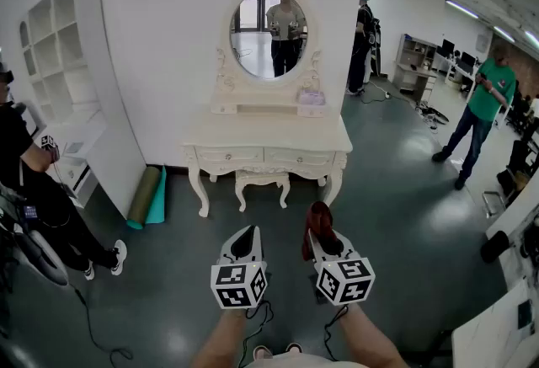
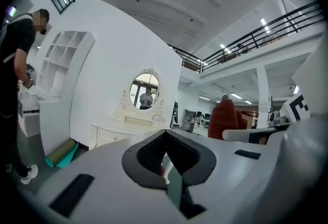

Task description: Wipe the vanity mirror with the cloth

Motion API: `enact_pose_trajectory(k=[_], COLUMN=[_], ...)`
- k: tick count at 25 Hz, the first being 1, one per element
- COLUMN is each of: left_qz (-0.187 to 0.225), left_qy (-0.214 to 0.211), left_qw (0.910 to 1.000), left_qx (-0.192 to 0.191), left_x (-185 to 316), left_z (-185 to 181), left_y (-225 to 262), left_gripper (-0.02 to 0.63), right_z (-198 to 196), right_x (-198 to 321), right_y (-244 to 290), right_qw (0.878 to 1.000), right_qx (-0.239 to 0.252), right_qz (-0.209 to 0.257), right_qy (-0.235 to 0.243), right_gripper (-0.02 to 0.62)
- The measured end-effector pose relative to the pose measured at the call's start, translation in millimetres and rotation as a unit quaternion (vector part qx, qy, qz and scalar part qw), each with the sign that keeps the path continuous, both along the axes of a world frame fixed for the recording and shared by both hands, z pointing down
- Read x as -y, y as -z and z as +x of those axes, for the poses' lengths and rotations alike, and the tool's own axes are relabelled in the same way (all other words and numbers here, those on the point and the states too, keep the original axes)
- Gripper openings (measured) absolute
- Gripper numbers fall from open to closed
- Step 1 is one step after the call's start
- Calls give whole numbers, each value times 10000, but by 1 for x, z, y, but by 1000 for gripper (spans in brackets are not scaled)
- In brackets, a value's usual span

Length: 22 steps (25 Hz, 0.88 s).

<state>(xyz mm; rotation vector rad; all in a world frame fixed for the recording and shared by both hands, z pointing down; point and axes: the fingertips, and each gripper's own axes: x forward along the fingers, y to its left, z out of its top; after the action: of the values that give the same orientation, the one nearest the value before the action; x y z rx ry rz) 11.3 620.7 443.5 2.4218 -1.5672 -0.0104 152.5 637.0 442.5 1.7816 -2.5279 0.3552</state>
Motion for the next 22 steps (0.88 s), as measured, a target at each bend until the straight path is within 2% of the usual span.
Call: enact_pose_trajectory(k=[7, 14, 22], left_qz=[-66, -118, -305], left_qy=[33, 84, 260], left_qw=[10000, 9999, 9992], left_qx=[-26, -40, 67], left_x=[3, 9, 33], left_z=[9, 36, 45], left_y=[-5, -11, -32], left_gripper=[6, 6, 6], right_z=[9, 37, 50], right_x=[-1, 6, 35], right_y=[-4, -12, -40], right_qw=[9999, 9997, 9981], right_qx=[99, 159, 386], right_qz=[-87, -149, -390], right_qy=[58, 120, 294], right_gripper=[57, 58, 58])
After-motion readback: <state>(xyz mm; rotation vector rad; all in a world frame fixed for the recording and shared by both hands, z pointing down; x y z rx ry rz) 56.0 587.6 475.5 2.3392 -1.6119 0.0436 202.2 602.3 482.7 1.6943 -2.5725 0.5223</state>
